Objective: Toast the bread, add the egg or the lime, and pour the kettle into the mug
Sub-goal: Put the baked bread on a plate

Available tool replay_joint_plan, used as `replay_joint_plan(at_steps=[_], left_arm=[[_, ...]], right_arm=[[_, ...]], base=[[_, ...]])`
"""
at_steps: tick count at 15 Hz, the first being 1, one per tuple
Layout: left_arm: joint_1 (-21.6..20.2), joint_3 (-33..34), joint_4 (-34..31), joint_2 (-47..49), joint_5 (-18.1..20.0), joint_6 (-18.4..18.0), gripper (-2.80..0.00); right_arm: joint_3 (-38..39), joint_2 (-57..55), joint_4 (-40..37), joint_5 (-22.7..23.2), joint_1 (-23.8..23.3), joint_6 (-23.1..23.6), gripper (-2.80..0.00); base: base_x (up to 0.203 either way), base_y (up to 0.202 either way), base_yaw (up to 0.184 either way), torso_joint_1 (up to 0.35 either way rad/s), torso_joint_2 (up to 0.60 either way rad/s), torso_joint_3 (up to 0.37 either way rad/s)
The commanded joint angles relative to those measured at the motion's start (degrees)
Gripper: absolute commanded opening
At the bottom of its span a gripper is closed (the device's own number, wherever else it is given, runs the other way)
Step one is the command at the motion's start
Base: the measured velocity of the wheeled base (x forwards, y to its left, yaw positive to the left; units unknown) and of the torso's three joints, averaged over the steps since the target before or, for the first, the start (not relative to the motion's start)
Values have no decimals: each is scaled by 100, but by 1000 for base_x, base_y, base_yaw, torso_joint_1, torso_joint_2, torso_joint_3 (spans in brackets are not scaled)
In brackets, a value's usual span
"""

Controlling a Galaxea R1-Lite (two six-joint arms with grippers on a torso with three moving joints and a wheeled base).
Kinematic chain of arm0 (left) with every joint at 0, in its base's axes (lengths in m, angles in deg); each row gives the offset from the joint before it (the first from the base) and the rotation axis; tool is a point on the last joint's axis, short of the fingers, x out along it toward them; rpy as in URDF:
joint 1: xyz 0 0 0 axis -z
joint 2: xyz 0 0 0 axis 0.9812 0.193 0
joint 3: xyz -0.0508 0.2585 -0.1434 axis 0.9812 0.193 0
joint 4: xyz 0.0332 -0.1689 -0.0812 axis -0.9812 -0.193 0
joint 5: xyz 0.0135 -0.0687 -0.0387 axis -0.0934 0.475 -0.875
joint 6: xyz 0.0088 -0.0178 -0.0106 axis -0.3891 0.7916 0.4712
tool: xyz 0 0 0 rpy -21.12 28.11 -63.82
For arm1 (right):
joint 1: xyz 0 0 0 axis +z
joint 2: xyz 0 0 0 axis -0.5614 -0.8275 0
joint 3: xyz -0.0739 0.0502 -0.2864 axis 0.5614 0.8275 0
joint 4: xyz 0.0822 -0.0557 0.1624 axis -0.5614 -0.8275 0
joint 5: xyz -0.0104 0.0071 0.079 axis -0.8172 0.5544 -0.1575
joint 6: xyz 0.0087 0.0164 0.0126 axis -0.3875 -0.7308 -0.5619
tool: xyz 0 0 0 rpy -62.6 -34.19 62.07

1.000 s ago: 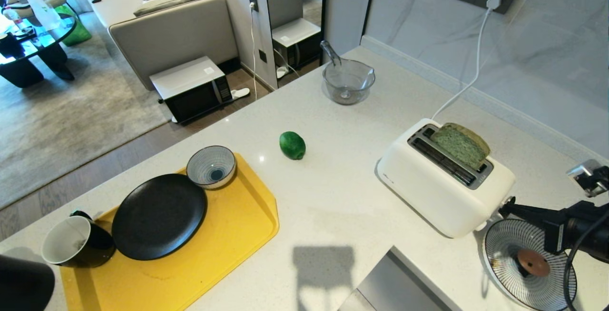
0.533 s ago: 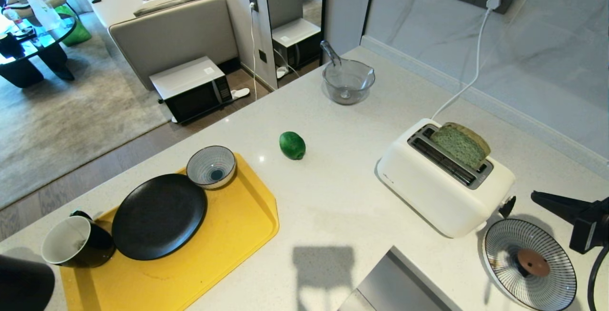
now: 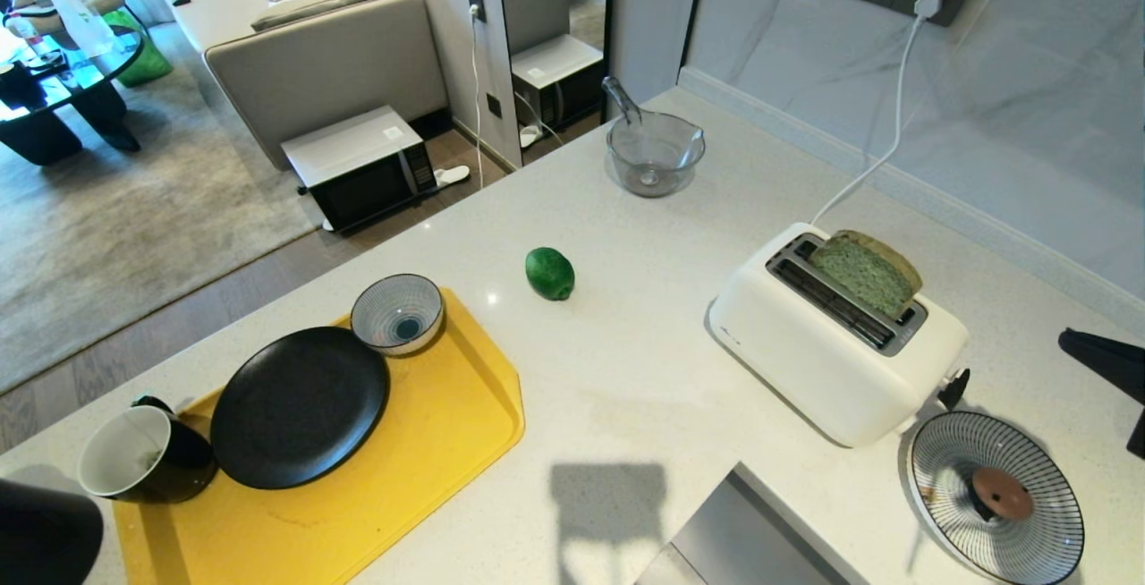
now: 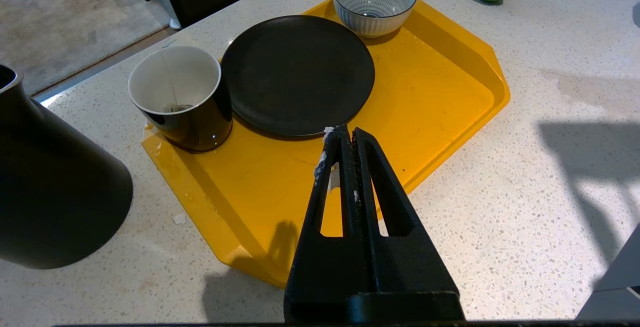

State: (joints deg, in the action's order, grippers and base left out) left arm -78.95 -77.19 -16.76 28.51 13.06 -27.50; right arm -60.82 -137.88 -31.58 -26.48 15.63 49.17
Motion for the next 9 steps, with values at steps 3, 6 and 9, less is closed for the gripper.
replay_joint_plan(at_steps=[3, 6, 9], left_arm=[[-1, 97, 3, -13, -5, 4, -280], [-1, 97, -1, -13, 1, 4, -280], [-1, 97, 1, -13, -2, 4, -280]], right_arm=[[-47, 320, 23, 37, 41, -47, -280], [-66, 218, 31, 77, 50, -16, -280], [-121, 17, 31, 89, 94, -16, 0]], base=[[0, 0, 0, 0, 0, 0], [0, 0, 0, 0, 0, 0], [0, 0, 0, 0, 0, 0]])
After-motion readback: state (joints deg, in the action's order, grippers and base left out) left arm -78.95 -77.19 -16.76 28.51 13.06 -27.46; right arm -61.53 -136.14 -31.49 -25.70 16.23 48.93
